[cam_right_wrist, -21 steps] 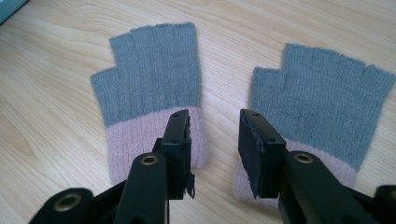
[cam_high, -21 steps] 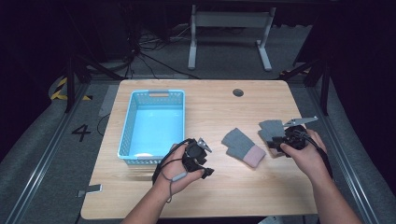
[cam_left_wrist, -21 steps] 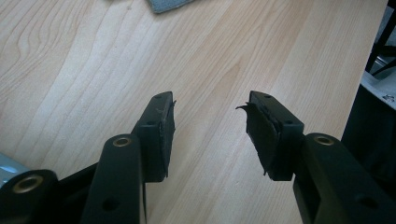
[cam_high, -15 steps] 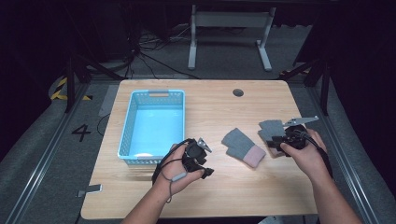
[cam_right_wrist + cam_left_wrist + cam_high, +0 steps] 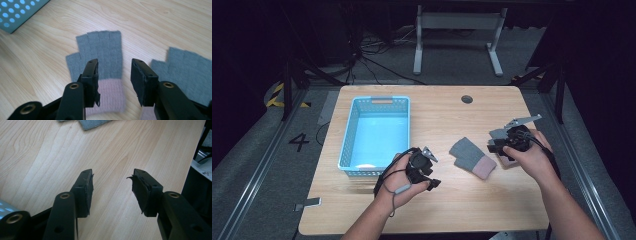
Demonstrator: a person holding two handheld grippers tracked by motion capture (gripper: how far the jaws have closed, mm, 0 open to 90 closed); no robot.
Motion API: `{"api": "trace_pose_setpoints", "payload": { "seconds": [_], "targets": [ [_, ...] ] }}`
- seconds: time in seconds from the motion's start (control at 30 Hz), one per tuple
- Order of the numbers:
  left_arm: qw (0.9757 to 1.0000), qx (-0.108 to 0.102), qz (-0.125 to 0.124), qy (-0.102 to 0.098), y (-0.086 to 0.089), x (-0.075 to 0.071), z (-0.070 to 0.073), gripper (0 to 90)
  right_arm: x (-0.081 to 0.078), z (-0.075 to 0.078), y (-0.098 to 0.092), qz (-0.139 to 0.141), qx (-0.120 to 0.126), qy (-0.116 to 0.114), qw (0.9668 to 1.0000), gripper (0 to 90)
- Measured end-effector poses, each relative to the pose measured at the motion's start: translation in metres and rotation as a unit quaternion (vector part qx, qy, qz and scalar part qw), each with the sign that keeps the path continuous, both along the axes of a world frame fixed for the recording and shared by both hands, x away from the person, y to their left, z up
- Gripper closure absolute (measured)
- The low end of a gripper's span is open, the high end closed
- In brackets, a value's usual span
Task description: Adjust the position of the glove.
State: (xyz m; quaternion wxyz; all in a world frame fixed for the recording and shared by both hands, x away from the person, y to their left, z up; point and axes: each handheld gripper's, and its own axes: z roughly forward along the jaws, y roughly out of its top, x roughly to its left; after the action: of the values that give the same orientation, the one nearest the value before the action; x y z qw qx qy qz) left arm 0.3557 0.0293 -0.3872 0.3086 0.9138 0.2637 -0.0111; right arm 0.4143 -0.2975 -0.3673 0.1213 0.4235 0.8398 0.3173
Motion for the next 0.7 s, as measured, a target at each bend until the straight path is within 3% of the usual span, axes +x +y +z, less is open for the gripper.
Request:
{"api": "trace_pose_setpoints", "payload": {
  "seconds": [0.23, 0.43, 0.7],
  "targets": [
    [1.0000, -0.003, 0.002, 0.001, 0.002, 0.001, 0.000, 52.1, 0.017, -0.008, 0.016, 0.021, -0.021, 0.019, 0.9994, 53.4],
    [1.0000, -0.004, 0.003, 0.002, 0.002, 0.001, 0.000, 52.0, 0.030, -0.026, 0.031, 0.036, -0.046, 0.053, 0.9969, 51.2],
    [1.0000, -0.004, 0.002, 0.001, 0.002, 0.001, 0.001, 51.9, 0.035, -0.041, 0.040, 0.038, -0.063, 0.068, 0.9949, 49.6]
  ]
}}
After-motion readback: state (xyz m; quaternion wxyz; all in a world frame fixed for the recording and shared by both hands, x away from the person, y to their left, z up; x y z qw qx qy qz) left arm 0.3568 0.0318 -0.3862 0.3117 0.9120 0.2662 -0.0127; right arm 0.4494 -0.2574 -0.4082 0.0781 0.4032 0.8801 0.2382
